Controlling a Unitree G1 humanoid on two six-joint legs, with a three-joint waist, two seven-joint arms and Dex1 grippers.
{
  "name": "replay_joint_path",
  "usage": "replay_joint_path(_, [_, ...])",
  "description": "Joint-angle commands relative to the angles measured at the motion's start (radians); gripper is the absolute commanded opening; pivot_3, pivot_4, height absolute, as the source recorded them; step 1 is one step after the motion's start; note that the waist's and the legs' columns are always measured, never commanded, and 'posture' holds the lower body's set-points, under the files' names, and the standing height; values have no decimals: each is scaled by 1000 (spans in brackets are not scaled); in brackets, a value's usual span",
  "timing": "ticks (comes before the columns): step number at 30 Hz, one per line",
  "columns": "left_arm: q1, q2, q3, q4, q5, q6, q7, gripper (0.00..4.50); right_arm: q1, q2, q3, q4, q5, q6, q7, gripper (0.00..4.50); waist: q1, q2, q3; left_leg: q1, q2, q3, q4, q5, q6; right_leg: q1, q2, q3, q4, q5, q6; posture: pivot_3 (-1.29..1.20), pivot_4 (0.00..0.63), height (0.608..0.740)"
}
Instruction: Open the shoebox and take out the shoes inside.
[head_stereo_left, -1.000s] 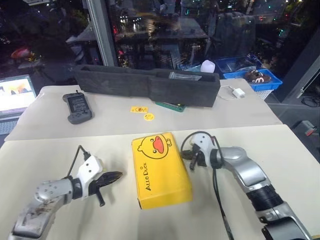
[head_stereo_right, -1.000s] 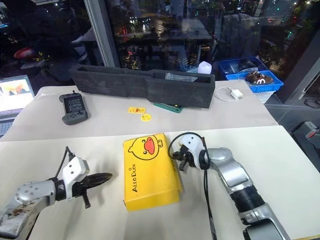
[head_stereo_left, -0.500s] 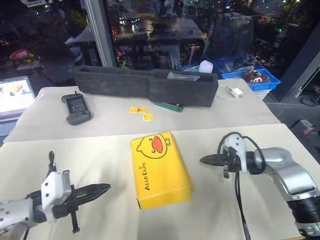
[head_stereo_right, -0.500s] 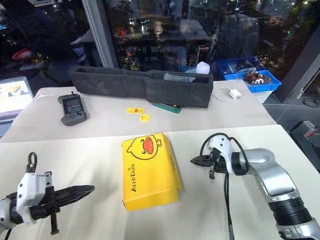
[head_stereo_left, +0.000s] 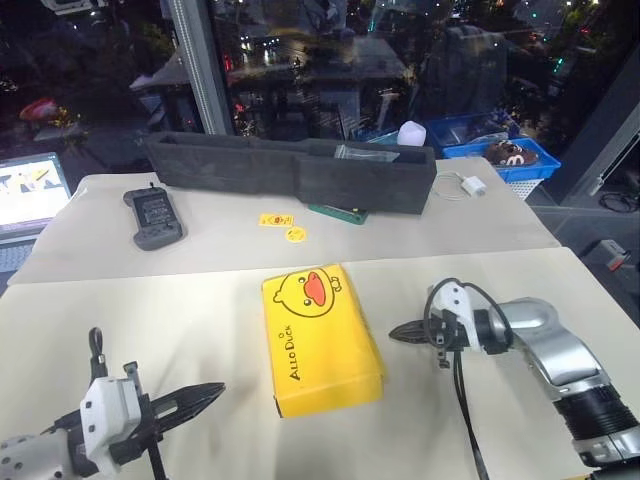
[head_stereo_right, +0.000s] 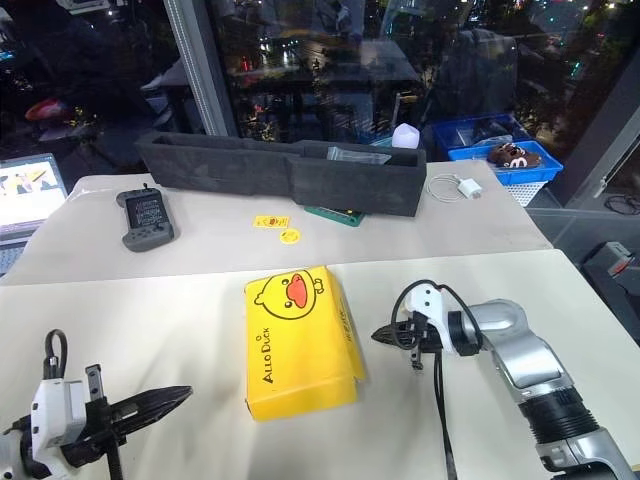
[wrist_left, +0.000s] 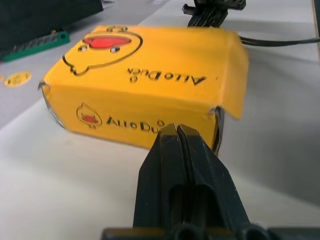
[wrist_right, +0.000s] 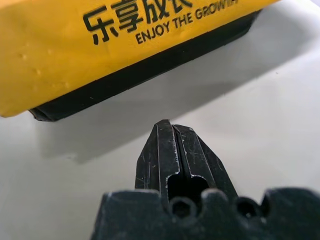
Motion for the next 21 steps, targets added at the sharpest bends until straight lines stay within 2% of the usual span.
replay_joint_path(1, [0,2,-10,6,20,-36,20,45,-18,4,-1,-25,0,-19,8,0,1,0,0,0,0,0,0,0,0,0,0,0,0,0,0,0,150,740])
replay_joint_path(7, [1,10,-20,17,29,-47,32,45,-2,-9,-14,-18,-6,-28,-2,0,1,0,0,0,0,0,0,0,0,0,-1,0,0,0,0,0,150,740])
replay_joint_path(11, [1,18,-24,28,30,-51,34,0,5,-10,-27,-17,8,-47,6,941,0,0,0,0,0,0,0,0,0,0,-1,0,0,0,0,0,150,740])
replay_joint_path(14, [1,23,-27,30,29,-48,37,0,9,-16,-31,-16,12,-65,21,2056,0,0,0,0,0,0,0,0,0,0,0,0,0,0,0,0,150,740])
replay_joint_path(17, [-1,29,-34,36,34,-53,36,0,13,-21,-21,27,-33,-134,18,2959,0,0,0,0,0,0,0,0,0,0,0,0,0,0,0,0,150,740])
replay_joint_path(21, [-2,32,-38,41,39,-55,38,0,-2,2,-8,33,-82,-185,-28,4452,0,0,0,0,0,1,0,0,0,0,-1,0,0,0,0,0,150,740])
